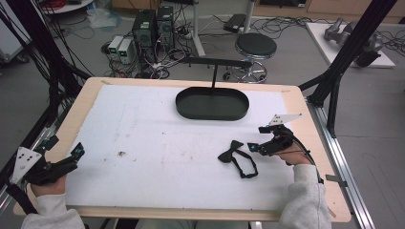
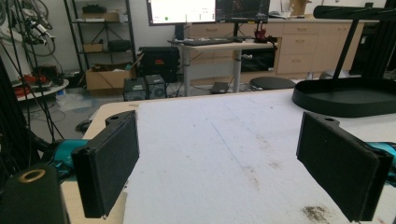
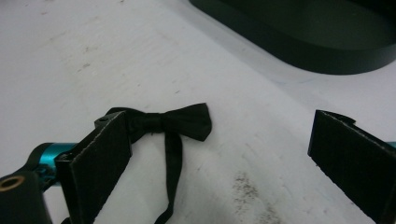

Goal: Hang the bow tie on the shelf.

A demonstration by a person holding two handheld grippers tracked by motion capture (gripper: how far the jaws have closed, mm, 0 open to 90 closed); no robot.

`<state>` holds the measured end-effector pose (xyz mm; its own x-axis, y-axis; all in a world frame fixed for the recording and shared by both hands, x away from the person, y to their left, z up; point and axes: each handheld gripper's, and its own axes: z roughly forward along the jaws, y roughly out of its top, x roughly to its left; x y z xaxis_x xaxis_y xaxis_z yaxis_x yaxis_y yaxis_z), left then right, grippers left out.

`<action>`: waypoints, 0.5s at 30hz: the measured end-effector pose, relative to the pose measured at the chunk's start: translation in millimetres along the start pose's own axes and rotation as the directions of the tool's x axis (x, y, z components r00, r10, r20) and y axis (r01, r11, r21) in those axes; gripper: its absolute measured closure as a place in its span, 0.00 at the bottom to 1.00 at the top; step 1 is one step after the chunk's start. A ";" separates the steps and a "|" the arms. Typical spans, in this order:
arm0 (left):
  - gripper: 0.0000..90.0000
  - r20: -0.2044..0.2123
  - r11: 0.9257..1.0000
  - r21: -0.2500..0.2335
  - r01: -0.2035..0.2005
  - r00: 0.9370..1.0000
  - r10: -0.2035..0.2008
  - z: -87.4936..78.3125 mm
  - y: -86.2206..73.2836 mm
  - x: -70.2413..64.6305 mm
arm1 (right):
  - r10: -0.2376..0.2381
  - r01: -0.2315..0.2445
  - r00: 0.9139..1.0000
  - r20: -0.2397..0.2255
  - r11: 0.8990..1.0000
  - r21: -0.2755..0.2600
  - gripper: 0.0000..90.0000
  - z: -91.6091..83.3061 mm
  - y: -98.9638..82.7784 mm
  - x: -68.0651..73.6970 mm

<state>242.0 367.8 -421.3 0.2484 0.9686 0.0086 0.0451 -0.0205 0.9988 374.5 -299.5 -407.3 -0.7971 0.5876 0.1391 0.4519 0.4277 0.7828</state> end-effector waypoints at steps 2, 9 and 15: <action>0.15 -0.002 1.000 0.000 0.001 1.000 -0.001 0.0 -0.1 0.0 | -0.005 0.005 1.000 -0.008 1.000 0.006 0.06 1.5 -0.4 0.3; 0.15 -0.005 1.000 0.004 0.001 1.000 -0.001 0.8 -1.6 0.1 | -0.006 0.008 0.999 -0.050 0.999 0.040 0.08 8.1 -3.1 -1.1; 0.15 -0.005 1.000 0.013 -0.006 1.000 0.006 0.9 -2.4 -0.7 | -0.018 0.019 0.999 -0.034 0.999 0.030 0.14 14.7 -2.1 -3.7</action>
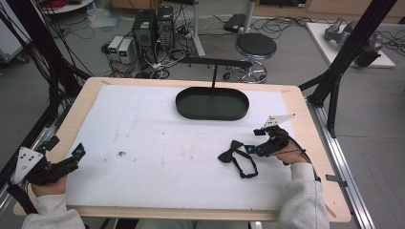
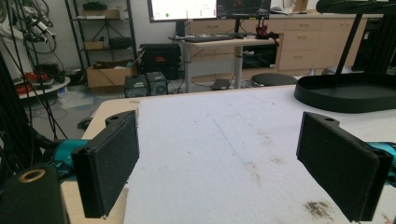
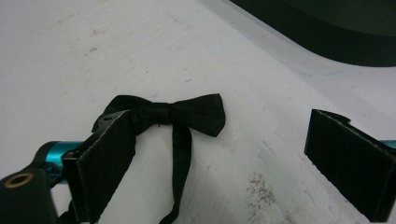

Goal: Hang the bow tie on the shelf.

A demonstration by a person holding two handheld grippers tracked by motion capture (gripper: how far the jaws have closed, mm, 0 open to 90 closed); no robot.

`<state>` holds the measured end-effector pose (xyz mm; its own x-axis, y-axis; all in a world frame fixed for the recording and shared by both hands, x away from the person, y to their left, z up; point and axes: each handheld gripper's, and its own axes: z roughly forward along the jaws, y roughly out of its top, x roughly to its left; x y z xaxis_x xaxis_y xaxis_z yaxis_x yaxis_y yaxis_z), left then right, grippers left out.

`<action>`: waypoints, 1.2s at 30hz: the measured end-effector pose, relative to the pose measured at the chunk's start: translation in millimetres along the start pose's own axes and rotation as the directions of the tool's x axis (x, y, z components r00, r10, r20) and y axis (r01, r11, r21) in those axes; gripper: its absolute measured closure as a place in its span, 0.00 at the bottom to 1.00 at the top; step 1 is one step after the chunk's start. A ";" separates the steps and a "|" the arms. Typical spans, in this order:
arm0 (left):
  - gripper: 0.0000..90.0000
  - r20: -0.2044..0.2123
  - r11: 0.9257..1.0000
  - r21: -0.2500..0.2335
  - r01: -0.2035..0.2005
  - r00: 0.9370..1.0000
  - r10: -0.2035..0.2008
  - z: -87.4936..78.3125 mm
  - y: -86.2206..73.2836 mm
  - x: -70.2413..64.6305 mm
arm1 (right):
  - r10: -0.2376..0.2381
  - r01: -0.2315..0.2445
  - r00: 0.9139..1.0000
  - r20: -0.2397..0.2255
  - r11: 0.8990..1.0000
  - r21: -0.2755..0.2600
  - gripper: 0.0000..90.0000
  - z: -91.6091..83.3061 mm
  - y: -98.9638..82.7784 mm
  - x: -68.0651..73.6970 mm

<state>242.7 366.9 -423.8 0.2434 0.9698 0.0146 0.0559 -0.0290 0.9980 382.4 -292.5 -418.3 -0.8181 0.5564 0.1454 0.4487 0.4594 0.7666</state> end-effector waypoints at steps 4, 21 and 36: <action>0.15 0.000 1.000 0.001 -0.004 1.000 0.004 0.1 -0.3 -0.8 | -0.006 0.006 1.000 -0.011 1.000 0.002 0.14 3.6 -0.1 -0.7; 0.15 -0.002 1.000 0.009 -0.003 1.000 0.003 0.9 -1.5 -1.0 | -0.007 0.009 0.998 -0.062 1.000 0.025 0.16 20.1 -2.1 0.0; 0.15 -0.007 1.000 0.013 -0.003 1.000 0.003 1.2 -2.6 -0.3 | -0.036 0.041 0.997 -0.071 0.997 0.066 0.29 29.2 -5.2 0.3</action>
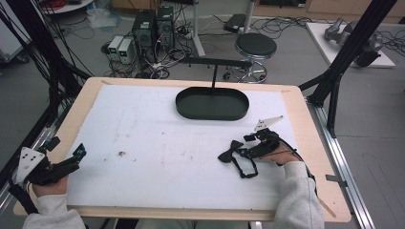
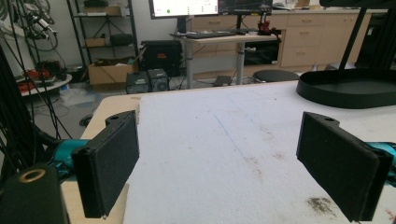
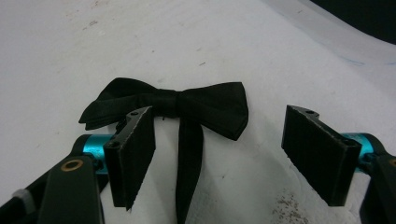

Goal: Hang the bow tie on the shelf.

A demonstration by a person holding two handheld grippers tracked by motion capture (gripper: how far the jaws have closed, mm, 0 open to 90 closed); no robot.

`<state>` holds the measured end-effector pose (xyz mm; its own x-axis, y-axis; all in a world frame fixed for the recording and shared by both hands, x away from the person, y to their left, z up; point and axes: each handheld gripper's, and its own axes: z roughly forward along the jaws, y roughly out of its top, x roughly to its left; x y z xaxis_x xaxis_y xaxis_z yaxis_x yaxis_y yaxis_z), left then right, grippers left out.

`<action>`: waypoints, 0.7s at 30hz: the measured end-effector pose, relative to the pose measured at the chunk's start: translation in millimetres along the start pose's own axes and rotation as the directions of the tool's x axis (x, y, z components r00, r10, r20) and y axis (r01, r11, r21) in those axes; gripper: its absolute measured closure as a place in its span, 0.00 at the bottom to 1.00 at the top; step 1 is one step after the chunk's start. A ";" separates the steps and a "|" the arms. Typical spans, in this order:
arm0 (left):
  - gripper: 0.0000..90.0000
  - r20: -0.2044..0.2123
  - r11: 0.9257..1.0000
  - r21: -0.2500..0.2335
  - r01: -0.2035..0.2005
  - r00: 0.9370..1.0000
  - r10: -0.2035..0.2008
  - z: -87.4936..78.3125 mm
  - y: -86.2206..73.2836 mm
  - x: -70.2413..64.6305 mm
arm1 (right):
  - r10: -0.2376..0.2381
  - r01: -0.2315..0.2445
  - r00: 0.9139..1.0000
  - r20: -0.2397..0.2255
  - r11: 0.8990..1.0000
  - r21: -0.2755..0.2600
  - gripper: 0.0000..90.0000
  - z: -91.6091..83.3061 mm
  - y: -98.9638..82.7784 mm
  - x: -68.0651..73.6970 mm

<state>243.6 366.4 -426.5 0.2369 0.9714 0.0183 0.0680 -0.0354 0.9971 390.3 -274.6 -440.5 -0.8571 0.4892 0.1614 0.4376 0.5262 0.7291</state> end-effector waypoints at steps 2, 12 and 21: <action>0.15 0.000 1.000 -0.002 0.002 1.000 -0.002 -0.1 0.1 0.2 | -0.004 0.004 1.000 0.004 1.000 0.001 0.33 -0.1 0.5 0.3; 0.15 -0.004 1.000 -0.007 0.007 1.000 -0.007 -1.3 0.2 1.4 | -0.016 0.016 1.000 -0.010 1.000 0.017 0.44 2.0 -0.2 0.3; 0.15 -0.012 1.000 -0.009 0.011 1.000 -0.011 -2.3 -0.1 3.4 | -0.020 0.020 1.000 0.000 0.999 0.030 0.60 3.9 0.0 -0.7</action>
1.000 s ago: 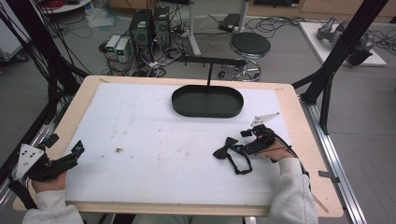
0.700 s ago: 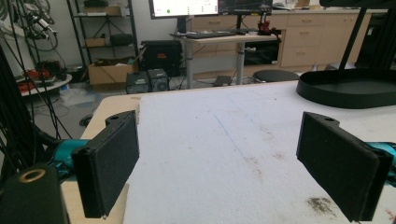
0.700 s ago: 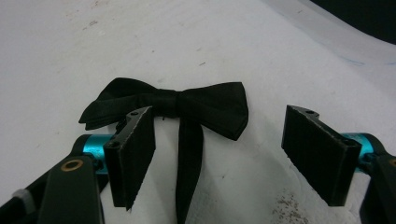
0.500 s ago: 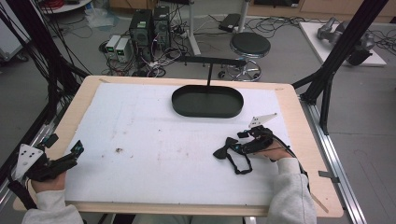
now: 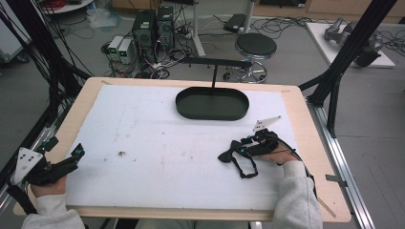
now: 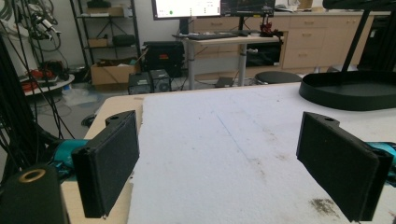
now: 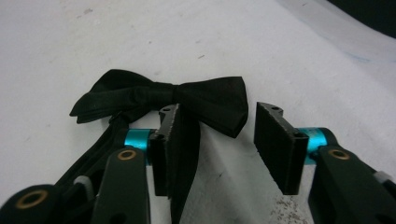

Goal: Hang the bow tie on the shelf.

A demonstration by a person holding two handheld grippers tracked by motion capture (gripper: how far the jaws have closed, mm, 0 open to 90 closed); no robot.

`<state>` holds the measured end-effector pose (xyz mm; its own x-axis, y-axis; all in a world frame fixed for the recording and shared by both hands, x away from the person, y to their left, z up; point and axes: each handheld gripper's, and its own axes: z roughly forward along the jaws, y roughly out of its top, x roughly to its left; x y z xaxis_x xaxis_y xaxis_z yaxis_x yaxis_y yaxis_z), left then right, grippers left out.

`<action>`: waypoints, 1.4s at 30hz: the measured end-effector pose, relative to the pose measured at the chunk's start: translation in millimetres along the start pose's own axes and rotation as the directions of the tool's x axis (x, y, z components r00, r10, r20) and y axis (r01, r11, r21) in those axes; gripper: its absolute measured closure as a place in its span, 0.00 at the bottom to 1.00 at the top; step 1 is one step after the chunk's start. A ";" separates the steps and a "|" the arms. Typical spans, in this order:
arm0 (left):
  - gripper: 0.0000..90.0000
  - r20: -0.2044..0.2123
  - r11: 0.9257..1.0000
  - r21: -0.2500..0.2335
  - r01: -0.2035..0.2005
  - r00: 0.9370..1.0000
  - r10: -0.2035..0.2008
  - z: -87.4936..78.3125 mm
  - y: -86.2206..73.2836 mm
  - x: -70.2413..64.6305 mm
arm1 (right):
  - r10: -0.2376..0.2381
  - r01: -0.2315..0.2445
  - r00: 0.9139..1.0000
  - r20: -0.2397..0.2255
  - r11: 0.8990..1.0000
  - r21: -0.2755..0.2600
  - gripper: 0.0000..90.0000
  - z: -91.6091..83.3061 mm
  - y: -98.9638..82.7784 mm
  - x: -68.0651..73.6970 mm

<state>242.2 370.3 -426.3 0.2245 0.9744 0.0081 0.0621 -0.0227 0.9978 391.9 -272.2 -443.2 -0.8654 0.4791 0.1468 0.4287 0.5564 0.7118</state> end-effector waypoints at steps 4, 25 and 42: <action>0.15 -0.003 1.000 -0.002 0.004 1.000 -0.004 -0.5 -0.2 0.6 | -0.008 0.008 1.000 -0.026 1.000 0.009 0.70 -1.3 0.8 -0.5; 0.16 -0.005 1.000 0.000 0.002 1.000 -0.002 0.0 -0.7 -0.1 | -0.060 0.061 0.997 -0.040 0.998 0.031 0.95 -3.8 5.6 2.1; 0.17 -0.008 1.000 -0.005 -0.002 1.000 0.002 -0.5 -0.3 -0.1 | -0.133 0.144 0.989 0.069 0.969 -0.199 0.98 -32.9 19.9 8.6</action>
<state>241.6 370.2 -426.7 0.2171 0.9761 0.0103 0.0565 -0.0231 0.9981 384.5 -279.4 -405.3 -0.8945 0.4470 0.0031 0.2392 0.4728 0.8481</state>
